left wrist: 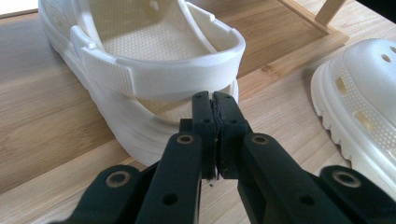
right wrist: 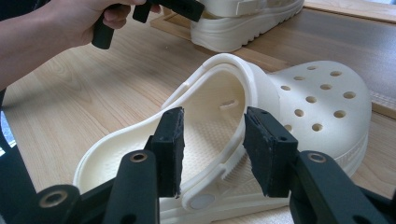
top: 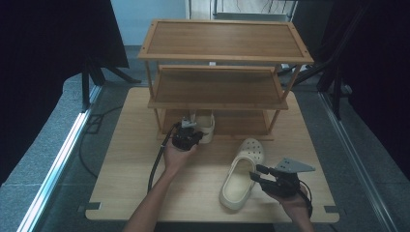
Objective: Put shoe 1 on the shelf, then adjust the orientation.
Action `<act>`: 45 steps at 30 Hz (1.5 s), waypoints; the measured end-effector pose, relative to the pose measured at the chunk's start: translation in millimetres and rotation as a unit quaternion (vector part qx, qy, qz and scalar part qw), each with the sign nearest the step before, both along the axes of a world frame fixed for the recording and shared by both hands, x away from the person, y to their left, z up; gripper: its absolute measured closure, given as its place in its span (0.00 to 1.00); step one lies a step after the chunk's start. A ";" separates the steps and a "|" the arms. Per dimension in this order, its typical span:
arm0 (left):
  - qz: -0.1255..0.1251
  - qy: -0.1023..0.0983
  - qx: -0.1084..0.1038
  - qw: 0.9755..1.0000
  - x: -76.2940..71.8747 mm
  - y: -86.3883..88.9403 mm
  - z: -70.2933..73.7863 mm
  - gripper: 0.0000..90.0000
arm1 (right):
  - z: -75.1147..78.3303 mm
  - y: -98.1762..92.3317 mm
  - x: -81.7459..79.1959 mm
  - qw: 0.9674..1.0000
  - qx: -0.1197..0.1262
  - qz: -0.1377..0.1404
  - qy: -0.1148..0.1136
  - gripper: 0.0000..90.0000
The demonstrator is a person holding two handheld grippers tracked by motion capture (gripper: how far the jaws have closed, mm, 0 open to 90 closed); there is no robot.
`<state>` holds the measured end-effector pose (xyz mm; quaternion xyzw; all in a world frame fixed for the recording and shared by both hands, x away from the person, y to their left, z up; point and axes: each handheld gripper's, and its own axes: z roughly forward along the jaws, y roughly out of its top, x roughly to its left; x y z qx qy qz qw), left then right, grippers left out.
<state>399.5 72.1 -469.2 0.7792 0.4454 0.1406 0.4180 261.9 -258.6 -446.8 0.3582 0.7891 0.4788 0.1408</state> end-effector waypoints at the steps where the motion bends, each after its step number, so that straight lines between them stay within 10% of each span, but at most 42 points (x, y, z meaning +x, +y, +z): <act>1: 0.000 0.000 -0.001 1.000 0.0 0.2 -0.2 0.98 | 0.1 -0.2 0.0 1.000 0.000 0.000 0.000 0.65; 14: -0.028 -0.013 -0.031 0.999 -21.2 11.5 11.7 0.85 | 3.2 -1.9 -1.6 1.000 0.004 -0.003 -0.005 0.65; 25: -0.065 0.008 -0.059 0.996 -78.7 51.6 20.6 0.59 | 4.5 2.3 -3.1 1.000 0.005 -0.001 -0.007 0.65; 37: -0.081 0.005 -0.068 0.994 -118.9 67.6 14.1 0.45 | 9.1 18.1 -11.6 0.999 0.005 0.033 -0.017 1.00; 45: -0.075 0.015 -0.064 0.995 -115.8 73.3 6.9 0.44 | 7.8 50.2 -23.9 0.996 0.000 0.087 -0.006 1.00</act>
